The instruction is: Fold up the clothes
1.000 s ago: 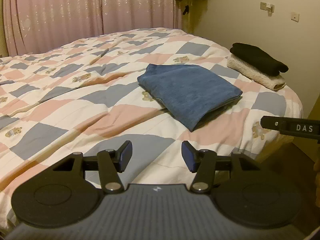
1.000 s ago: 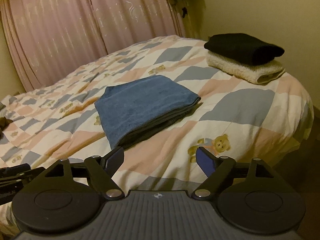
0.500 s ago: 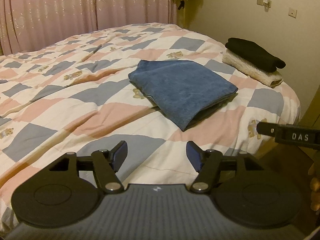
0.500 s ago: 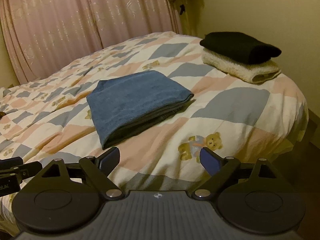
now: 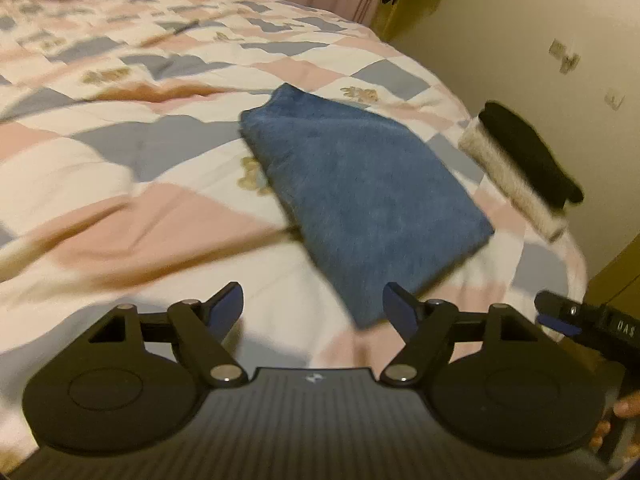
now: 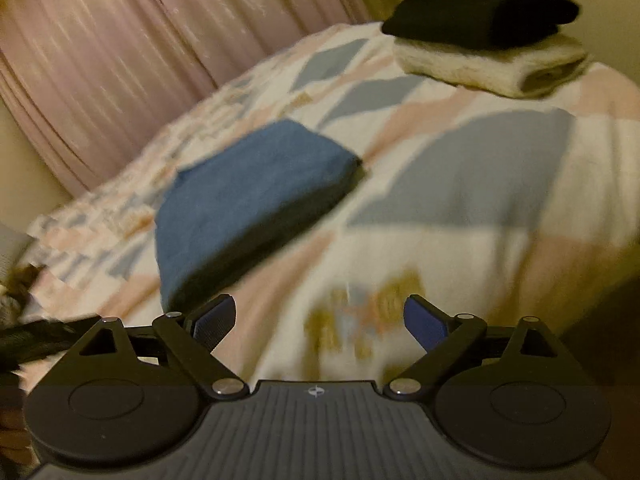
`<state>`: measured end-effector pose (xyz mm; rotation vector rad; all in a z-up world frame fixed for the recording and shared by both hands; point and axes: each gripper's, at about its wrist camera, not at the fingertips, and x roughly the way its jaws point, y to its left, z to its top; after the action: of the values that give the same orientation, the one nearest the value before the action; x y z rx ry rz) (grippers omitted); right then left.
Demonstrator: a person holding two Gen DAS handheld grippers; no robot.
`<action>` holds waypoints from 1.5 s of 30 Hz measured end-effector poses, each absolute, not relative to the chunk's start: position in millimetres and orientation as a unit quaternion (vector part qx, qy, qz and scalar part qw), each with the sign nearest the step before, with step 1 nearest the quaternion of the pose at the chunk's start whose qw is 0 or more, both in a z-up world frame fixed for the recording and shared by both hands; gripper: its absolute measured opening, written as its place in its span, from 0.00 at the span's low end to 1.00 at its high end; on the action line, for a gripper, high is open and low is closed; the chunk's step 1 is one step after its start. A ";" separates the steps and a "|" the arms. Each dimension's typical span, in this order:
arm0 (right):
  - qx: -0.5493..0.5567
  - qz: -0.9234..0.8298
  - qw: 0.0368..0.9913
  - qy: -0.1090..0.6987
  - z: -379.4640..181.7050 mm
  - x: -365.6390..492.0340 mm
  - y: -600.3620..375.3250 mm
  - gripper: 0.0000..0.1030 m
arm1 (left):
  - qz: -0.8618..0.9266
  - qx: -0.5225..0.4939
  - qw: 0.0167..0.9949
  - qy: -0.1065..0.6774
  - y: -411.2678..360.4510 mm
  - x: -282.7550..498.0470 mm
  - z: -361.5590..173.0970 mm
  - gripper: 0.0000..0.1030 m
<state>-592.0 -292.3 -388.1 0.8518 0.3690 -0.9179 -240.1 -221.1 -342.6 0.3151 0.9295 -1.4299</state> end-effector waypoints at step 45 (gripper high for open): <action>0.625 -0.107 0.686 0.356 -468.0 -479.6 -597.0 0.49 | -0.588 0.101 0.478 0.645 -409.1 -161.9 -399.4 0.39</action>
<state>-479.6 -597.0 -468.0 1.3996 0.7982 -0.2393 -161.9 -409.1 -399.4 0.2462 1.5743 -1.4367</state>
